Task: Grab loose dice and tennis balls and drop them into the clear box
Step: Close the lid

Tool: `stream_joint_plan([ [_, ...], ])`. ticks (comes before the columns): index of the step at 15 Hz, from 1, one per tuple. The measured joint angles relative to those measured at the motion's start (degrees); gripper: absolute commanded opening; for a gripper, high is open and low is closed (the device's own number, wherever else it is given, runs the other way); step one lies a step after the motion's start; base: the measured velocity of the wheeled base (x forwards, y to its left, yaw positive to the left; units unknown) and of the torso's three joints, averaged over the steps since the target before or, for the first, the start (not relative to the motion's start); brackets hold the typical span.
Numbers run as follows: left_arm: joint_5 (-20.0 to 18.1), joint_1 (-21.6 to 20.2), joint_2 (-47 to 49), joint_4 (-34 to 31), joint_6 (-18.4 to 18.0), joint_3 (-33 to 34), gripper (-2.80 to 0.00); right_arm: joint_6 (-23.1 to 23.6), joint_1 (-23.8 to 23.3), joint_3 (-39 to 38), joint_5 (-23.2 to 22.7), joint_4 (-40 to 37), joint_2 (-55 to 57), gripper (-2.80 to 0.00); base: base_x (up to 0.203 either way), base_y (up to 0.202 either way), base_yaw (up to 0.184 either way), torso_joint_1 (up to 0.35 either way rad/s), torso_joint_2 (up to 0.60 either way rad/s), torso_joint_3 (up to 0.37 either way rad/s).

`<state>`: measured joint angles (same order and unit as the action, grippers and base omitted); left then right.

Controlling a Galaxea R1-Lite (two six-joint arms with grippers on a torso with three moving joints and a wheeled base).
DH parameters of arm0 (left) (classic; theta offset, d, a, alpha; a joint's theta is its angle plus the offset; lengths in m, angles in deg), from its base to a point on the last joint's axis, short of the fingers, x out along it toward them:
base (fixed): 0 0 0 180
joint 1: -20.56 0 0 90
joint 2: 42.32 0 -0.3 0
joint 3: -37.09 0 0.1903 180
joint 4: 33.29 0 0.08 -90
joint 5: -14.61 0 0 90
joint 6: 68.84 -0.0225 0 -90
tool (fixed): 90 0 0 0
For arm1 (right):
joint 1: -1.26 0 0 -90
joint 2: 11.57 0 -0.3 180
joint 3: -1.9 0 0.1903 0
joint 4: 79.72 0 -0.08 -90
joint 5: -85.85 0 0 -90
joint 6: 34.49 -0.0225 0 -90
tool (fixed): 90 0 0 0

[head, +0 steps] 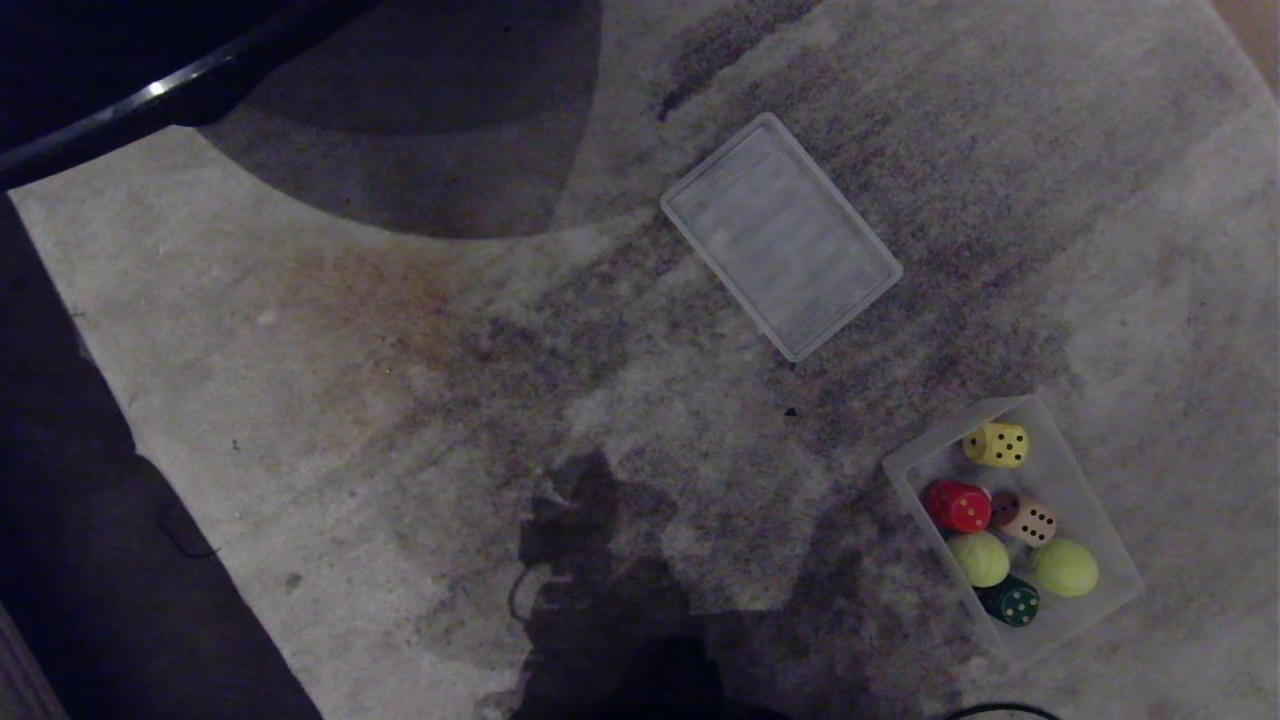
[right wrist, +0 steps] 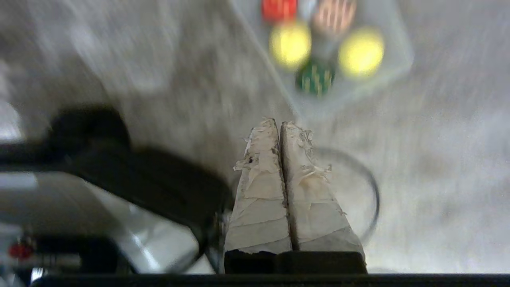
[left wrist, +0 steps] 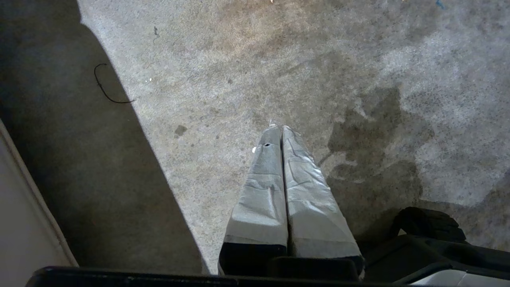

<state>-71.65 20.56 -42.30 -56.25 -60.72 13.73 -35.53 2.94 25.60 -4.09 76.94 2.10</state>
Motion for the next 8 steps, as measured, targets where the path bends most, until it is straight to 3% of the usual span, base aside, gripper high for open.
stream_joint_plan([
  [3,0.01,0.00,0.00,0.00,-0.02,0.00,-2.80,0.52,-0.80,0.01,-0.50,-0.60,-9.30,-2.80,0.000,0.000,0.000,0.000,0.00,0.000],
  [8,0.00,0.00,0.00,0.00,-0.02,0.00,-2.80,0.40,-0.99,-0.07,-0.48,-0.69,-13.21,-2.80,0.000,0.000,0.000,0.000,0.00,0.000],
])
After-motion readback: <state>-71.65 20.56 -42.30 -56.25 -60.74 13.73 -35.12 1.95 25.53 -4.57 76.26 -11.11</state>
